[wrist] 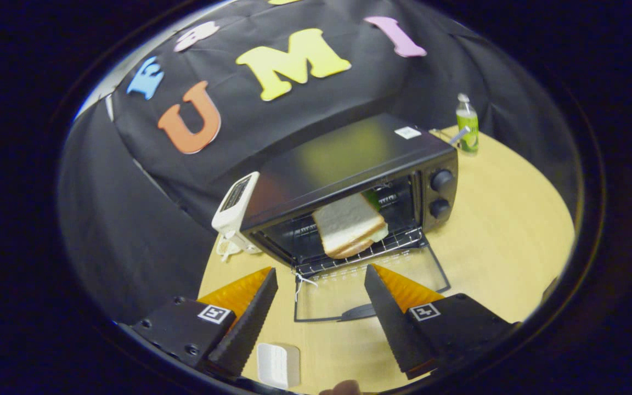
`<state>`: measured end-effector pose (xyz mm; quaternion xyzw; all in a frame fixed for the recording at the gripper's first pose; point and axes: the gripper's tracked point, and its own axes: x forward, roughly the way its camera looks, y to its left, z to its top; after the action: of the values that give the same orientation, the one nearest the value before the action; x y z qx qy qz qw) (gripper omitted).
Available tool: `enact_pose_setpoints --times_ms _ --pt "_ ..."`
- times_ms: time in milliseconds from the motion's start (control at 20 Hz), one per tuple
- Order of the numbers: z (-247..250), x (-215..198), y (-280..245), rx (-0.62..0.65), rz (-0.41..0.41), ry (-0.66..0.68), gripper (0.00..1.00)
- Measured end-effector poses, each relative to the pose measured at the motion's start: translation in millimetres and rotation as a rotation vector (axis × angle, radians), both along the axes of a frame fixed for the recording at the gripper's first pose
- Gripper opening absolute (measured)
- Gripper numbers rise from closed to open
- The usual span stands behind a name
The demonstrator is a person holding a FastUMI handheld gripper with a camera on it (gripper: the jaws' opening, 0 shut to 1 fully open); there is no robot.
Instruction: Open the toaster oven, put the food inside, and close the toaster oven door.
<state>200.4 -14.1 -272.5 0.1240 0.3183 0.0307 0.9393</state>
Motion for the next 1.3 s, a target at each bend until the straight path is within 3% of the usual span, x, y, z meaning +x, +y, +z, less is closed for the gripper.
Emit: enact_pose_setpoints --times_ms 300,650,850,1300 --pt "35.8 -63.5 2.1 -0.18 0.052 -0.064 1.0" --pt "-17.0 -100.1 -15.8 -0.283 0.056 -0.013 1.0" --pt "-59.0 -97.1 -20.1 -0.271 0.052 0.05 1.0" --pt "-145.2 -48.9 -38.6 -0.291 0.036 0.133 1.0"
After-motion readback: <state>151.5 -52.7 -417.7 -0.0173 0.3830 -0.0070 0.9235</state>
